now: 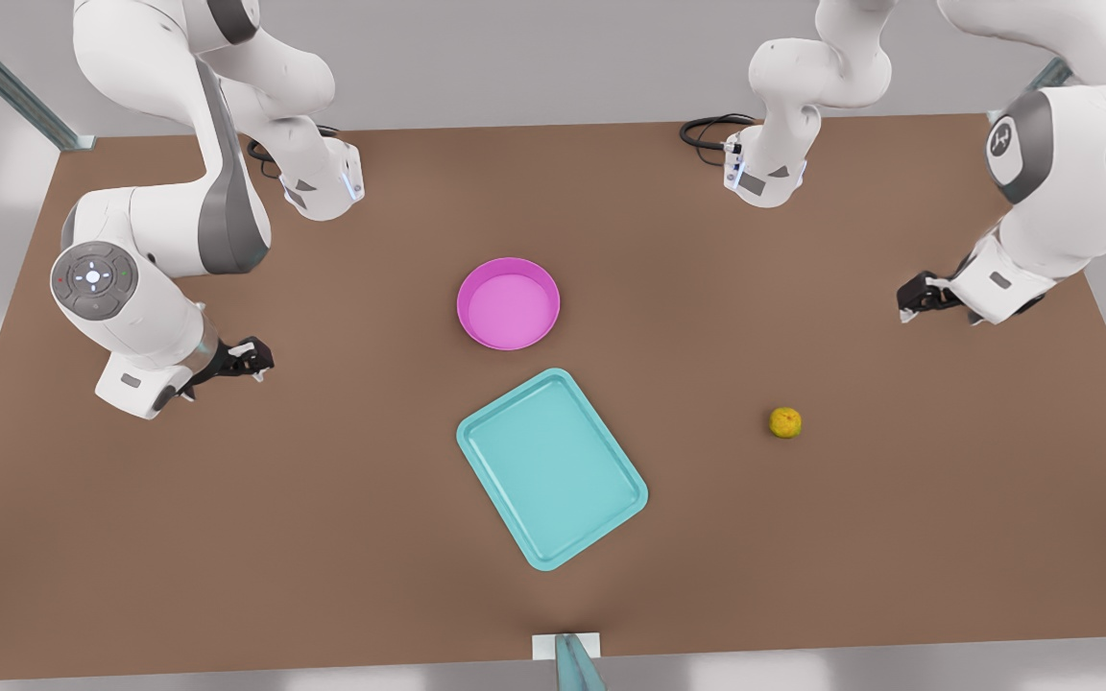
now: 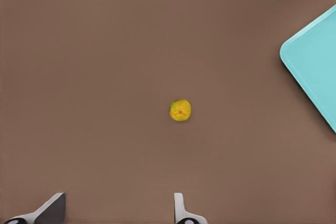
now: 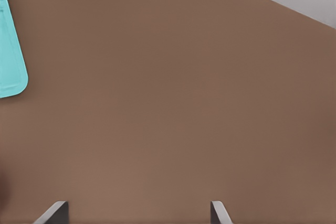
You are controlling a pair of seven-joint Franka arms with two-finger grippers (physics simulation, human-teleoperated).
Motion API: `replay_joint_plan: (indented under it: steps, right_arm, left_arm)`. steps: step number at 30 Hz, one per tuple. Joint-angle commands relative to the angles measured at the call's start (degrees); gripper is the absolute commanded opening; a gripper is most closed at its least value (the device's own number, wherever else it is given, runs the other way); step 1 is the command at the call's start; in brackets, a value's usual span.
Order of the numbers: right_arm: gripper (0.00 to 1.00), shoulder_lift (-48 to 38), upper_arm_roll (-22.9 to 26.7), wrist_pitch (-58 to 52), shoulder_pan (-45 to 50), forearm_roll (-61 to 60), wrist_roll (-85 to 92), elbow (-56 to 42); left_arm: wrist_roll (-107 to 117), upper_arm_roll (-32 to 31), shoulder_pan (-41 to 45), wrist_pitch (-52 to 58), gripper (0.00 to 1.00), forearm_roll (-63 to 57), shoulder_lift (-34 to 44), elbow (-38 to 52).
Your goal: Place the orange on the plate with the left arm and the plate on the tray with the right arm
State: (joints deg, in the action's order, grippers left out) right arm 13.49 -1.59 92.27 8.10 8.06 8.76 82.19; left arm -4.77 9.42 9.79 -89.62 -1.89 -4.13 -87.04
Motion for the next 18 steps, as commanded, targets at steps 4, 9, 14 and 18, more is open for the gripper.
replay_joint_plan:
  steps: [4,9,14,18]
  right_arm:
    - [1.0,-0.22,0.0,0.37,-0.71,-0.77,1.7,-0.01]
    - [1.0,-0.13,0.0,0.37,-0.8,-0.77,1.61,0.16]
    - [1.0,-0.04,0.0,0.37,-0.71,-0.85,1.61,0.16]
    - [1.0,-0.04,0.0,0.37,-0.71,-1.12,1.61,0.16]
  left_arm:
    - [-0.41,-0.28,-1.27,-2.92,1.0,1.53,-14.4,-0.5]
    - [2.93,-1.59,2.6,-35.87,1.0,3.21,-24.16,-13.24]
    - [5.92,-2.3,2.6,-47.93,1.0,3.56,-26.19,-19.4]
    - [5.39,-2.3,2.6,-47.57,1.0,3.47,-26.19,-21.07]
